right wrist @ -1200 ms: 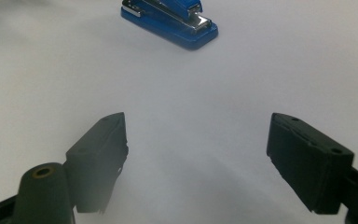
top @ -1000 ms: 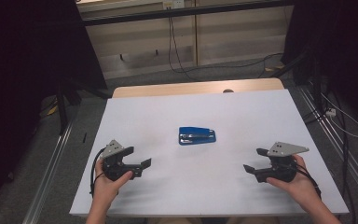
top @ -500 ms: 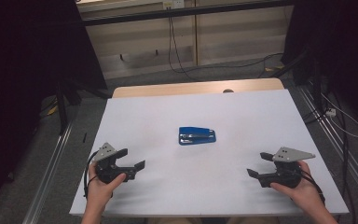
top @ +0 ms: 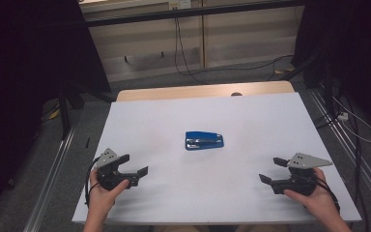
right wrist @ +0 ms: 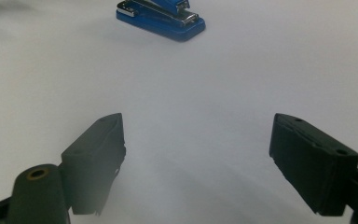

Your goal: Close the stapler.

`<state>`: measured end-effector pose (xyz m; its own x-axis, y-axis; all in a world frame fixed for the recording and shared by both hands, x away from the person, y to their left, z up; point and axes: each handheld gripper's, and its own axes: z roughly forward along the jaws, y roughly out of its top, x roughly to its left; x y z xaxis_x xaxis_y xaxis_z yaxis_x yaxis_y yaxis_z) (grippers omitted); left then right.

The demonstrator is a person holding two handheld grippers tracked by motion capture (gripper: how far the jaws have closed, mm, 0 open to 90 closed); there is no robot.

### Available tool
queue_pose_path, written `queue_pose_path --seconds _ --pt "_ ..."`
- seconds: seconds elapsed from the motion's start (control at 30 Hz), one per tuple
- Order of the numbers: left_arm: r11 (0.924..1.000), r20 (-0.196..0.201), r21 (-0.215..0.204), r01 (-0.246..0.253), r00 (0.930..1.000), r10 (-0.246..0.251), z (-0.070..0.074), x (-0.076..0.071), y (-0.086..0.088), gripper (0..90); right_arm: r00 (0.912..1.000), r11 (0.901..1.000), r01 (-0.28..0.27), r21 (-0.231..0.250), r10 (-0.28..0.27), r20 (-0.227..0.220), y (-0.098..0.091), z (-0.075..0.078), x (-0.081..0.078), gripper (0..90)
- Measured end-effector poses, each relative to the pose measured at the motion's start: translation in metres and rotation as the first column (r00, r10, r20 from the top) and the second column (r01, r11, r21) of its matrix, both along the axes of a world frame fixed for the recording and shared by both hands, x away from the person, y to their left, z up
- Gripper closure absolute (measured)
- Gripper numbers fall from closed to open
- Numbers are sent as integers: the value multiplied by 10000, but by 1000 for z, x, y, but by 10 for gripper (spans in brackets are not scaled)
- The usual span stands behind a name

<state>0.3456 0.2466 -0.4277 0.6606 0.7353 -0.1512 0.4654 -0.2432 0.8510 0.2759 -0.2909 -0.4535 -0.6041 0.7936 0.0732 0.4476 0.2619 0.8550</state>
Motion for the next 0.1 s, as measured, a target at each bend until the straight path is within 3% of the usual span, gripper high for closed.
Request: queue_pose_path --seconds 0.1 --pt "10000 -6 35 52 10000 -52 0 0 0 72 10000 10000 43 -39 -43 16 0 0 0 177"
